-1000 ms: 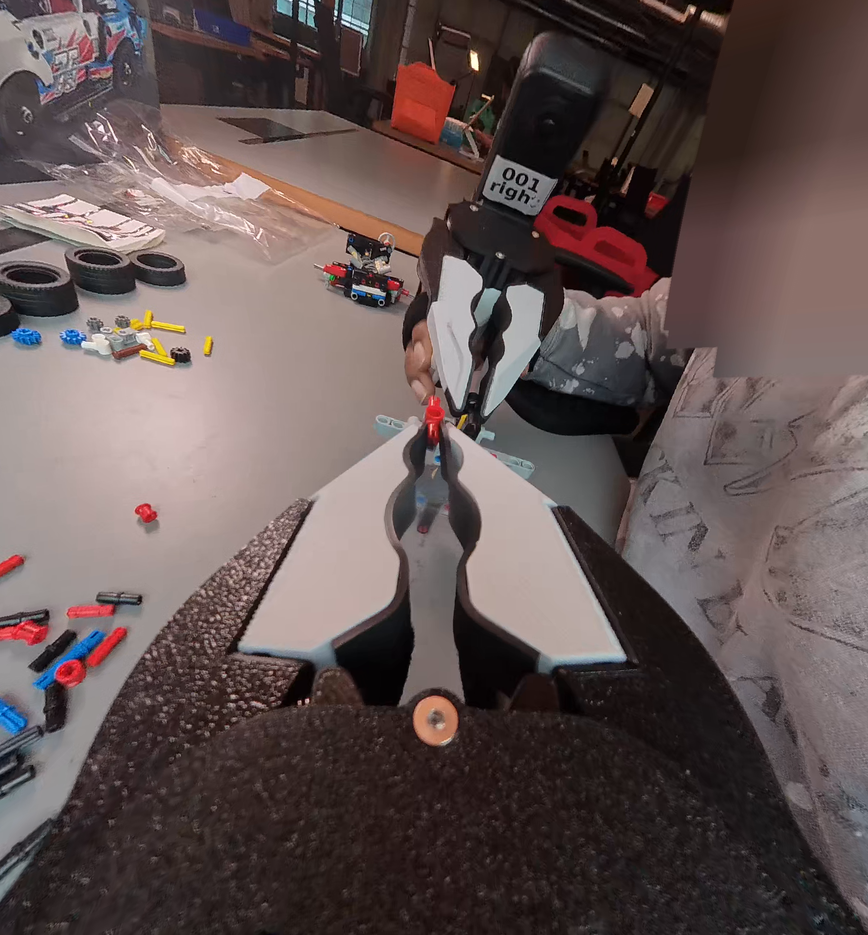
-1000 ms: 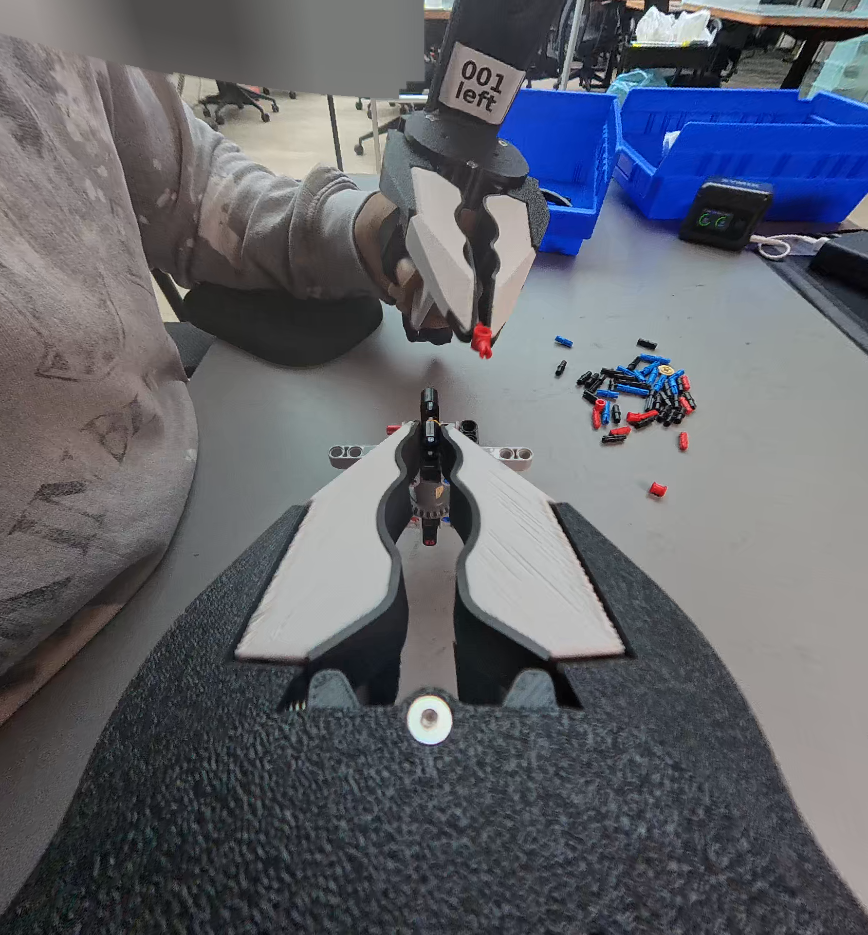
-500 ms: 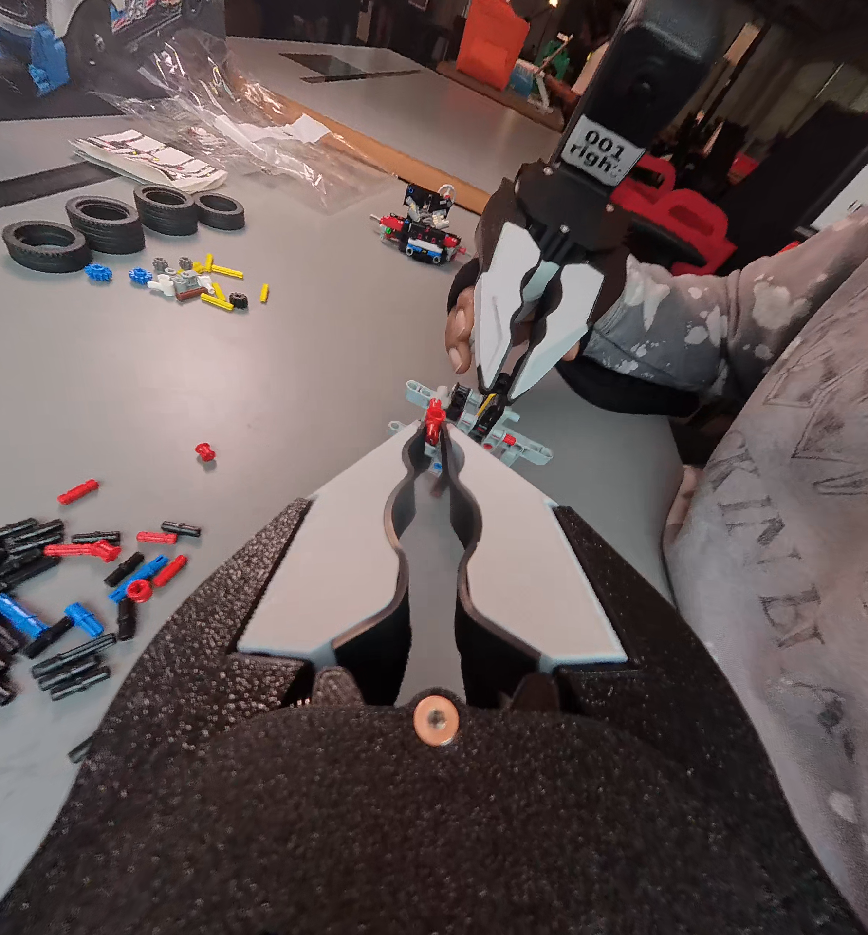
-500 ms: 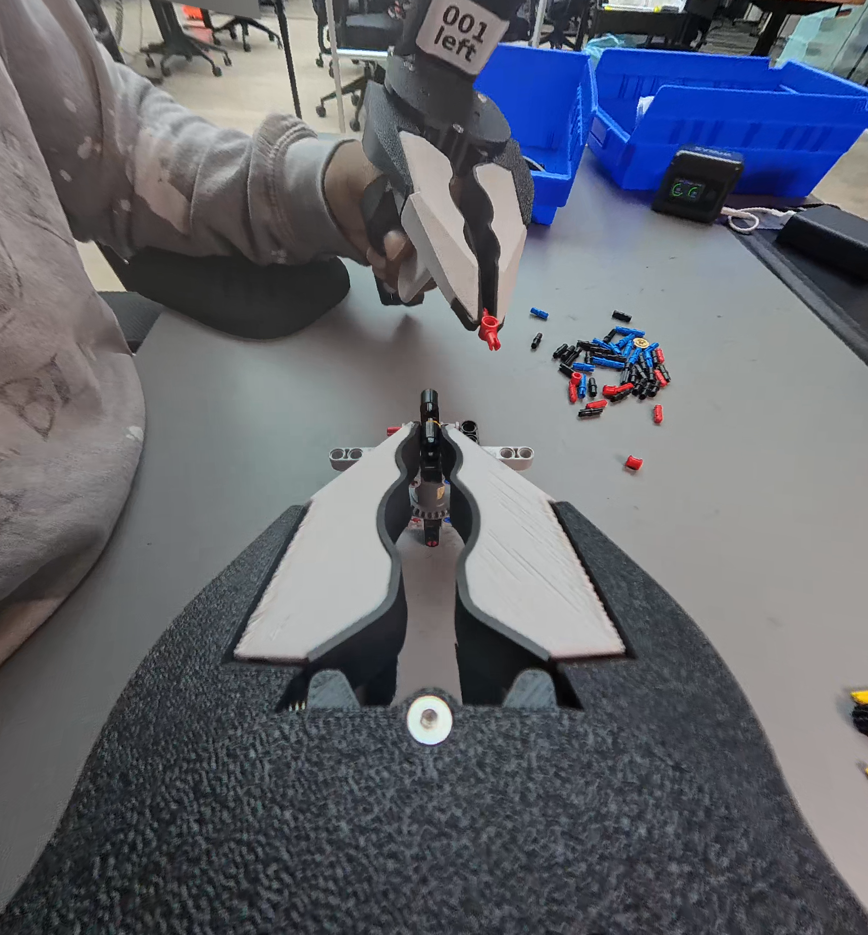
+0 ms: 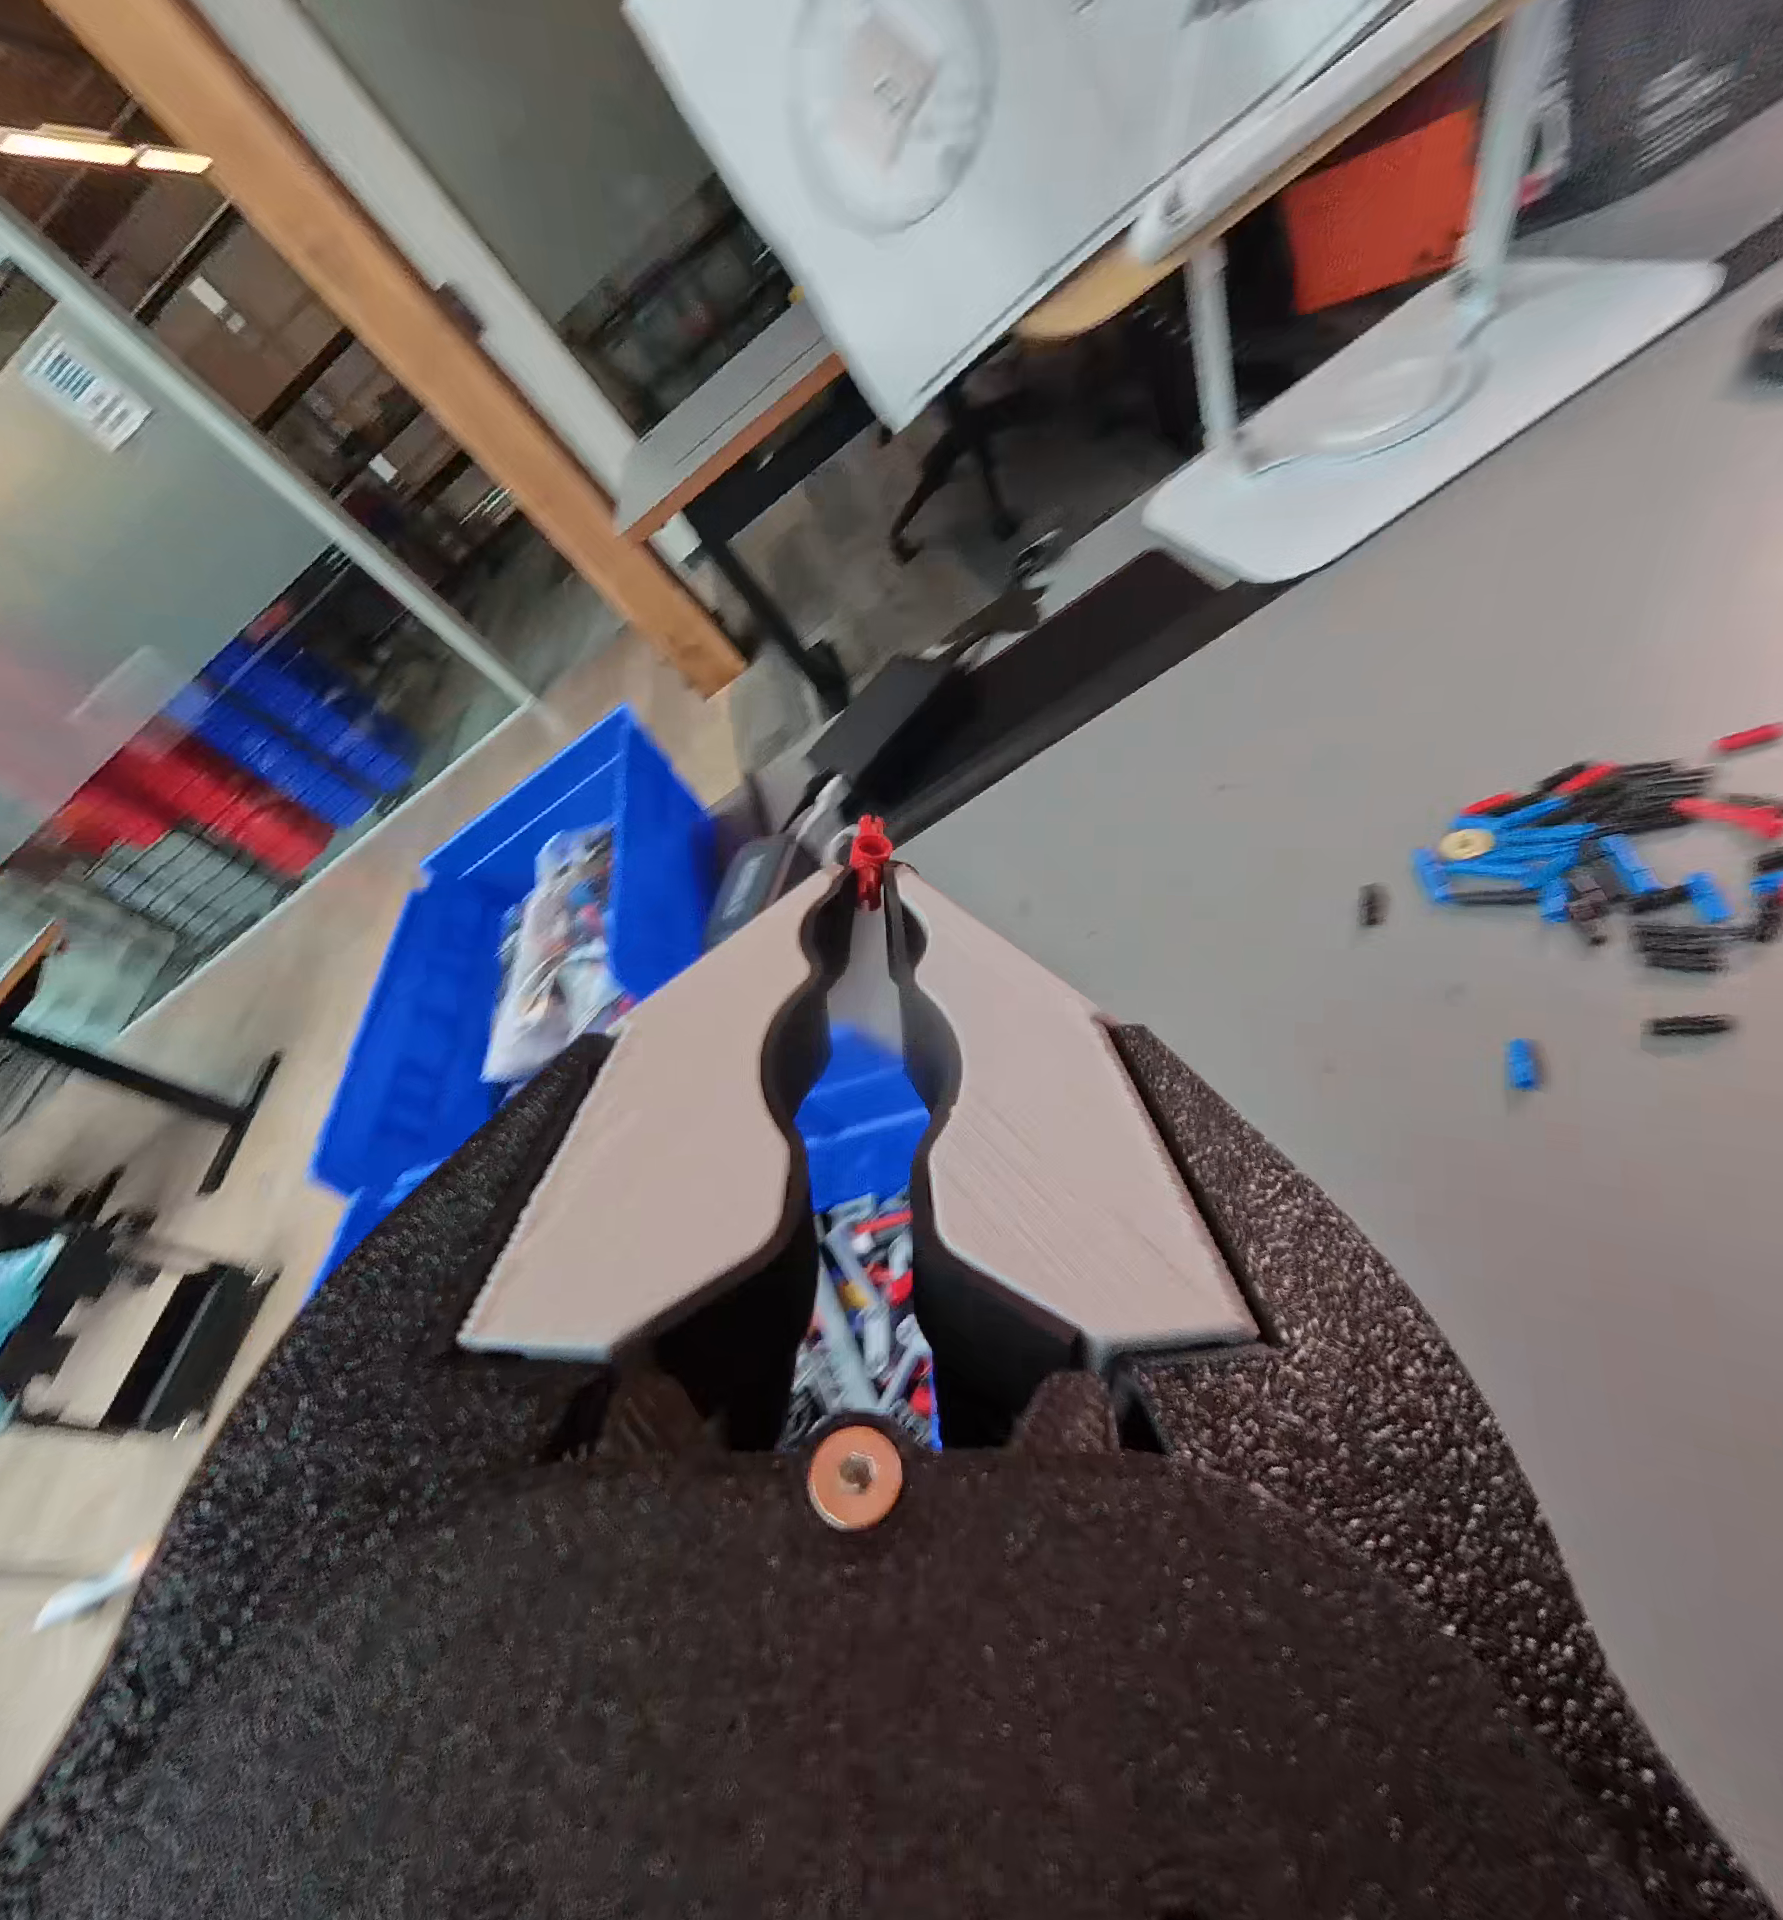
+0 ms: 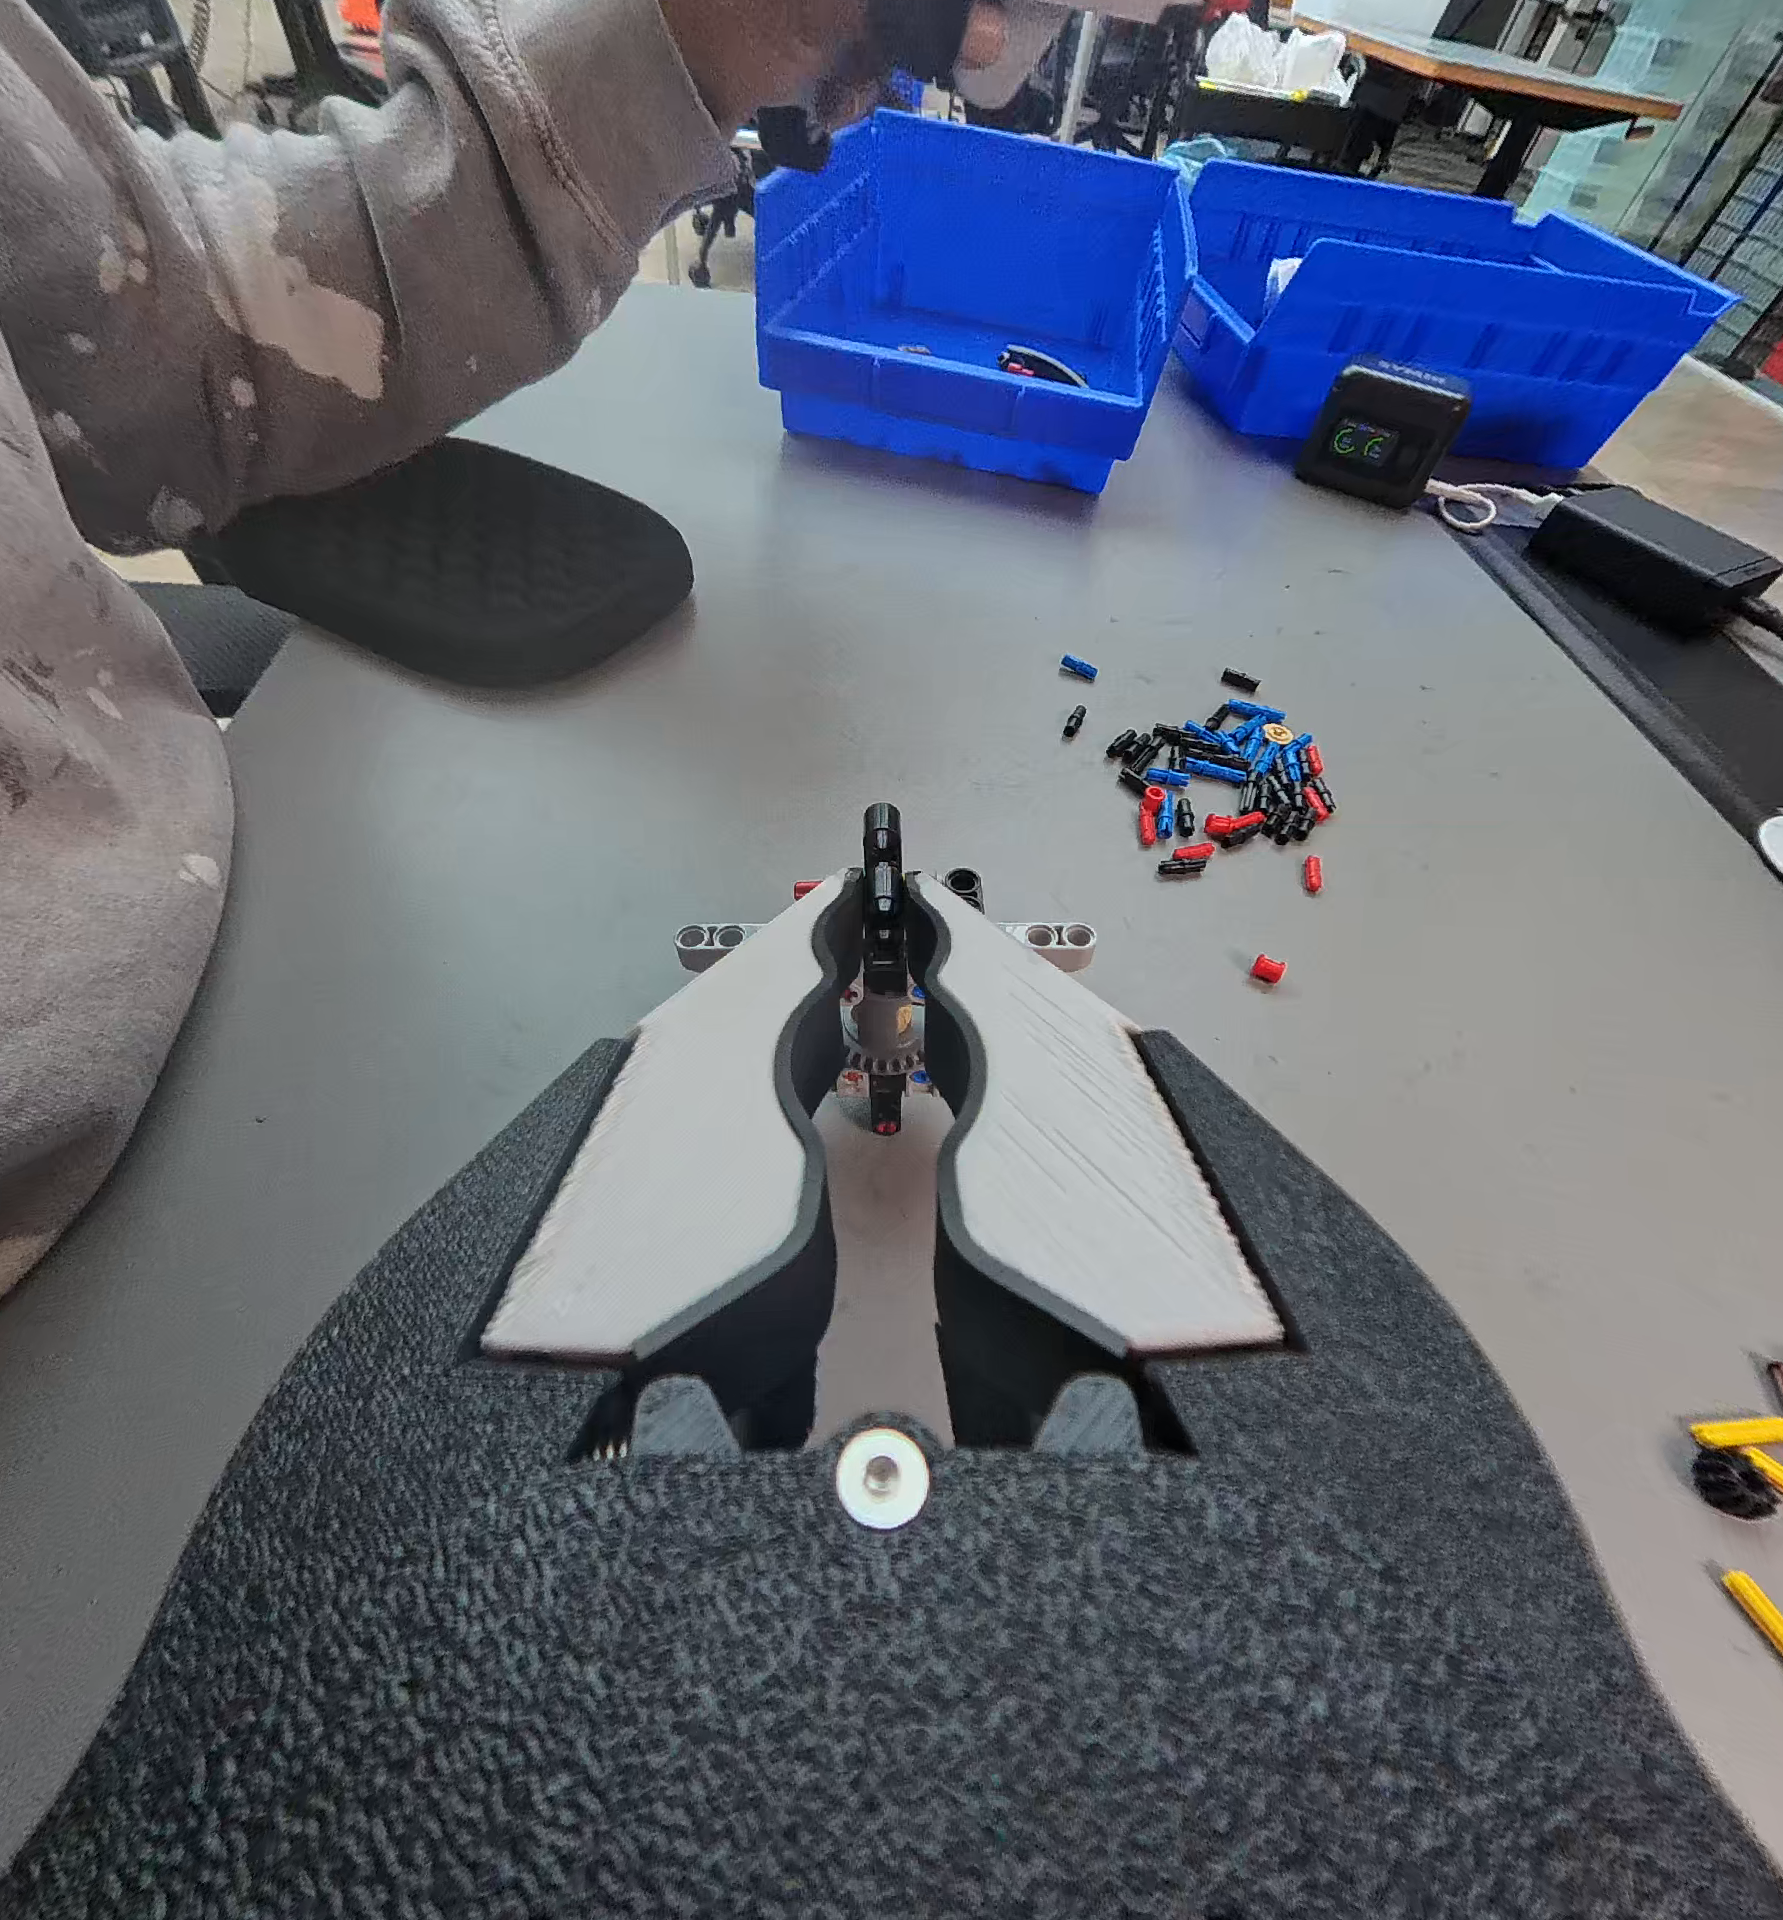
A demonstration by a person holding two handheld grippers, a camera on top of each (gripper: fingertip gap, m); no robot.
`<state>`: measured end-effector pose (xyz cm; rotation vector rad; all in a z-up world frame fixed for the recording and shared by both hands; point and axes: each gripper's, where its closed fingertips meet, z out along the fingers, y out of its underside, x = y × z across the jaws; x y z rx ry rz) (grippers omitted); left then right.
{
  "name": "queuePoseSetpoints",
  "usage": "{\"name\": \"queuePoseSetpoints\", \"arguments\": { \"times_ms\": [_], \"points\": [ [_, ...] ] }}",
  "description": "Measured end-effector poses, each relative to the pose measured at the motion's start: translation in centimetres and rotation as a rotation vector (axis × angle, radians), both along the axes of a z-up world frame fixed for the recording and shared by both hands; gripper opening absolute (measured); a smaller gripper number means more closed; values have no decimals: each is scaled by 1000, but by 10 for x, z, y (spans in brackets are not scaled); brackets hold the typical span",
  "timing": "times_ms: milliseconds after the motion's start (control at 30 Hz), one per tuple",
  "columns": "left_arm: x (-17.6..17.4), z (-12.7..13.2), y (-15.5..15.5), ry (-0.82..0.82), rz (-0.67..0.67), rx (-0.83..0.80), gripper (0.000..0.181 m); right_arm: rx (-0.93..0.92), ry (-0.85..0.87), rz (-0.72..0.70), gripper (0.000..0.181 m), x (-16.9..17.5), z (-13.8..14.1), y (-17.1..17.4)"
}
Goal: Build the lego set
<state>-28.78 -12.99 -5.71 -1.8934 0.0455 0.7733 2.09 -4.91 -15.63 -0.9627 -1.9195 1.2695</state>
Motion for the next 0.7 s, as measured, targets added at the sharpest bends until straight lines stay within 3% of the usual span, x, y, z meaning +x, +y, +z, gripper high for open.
{"name": "queuePoseSetpoints", "arguments": {
  "times_ms": [100,200,300,367,467,567,633,700],
  "points": [
    [-47,-7,-48,-107,167,-61,6,-84,15,13,6,0,7,-2],
    [-74,-27,-72,-176,260,-136,5,-241,27,4,6,-2,21,0],
    [-89,-49,-83,-261,327,-191,35,-457,13,-9,6,-5,34,7],
    [-82,-52,-75,-315,294,-163,50,-544,5,-5,6,-5,38,9],
    [-22,-38,-25,-457,-3,-30,56,-625,10,17,5,-5,44,8],
    [101,-20,27,-714,-556,39,55,-709,16,85,5,-1,52,2],
    [184,-18,41,-887,-895,-4,56,-754,42,186,6,8,61,-6],
    [247,-22,47,-1048,-1141,-61,59,-775,99,288,6,20,71,-15]
  ]
}}
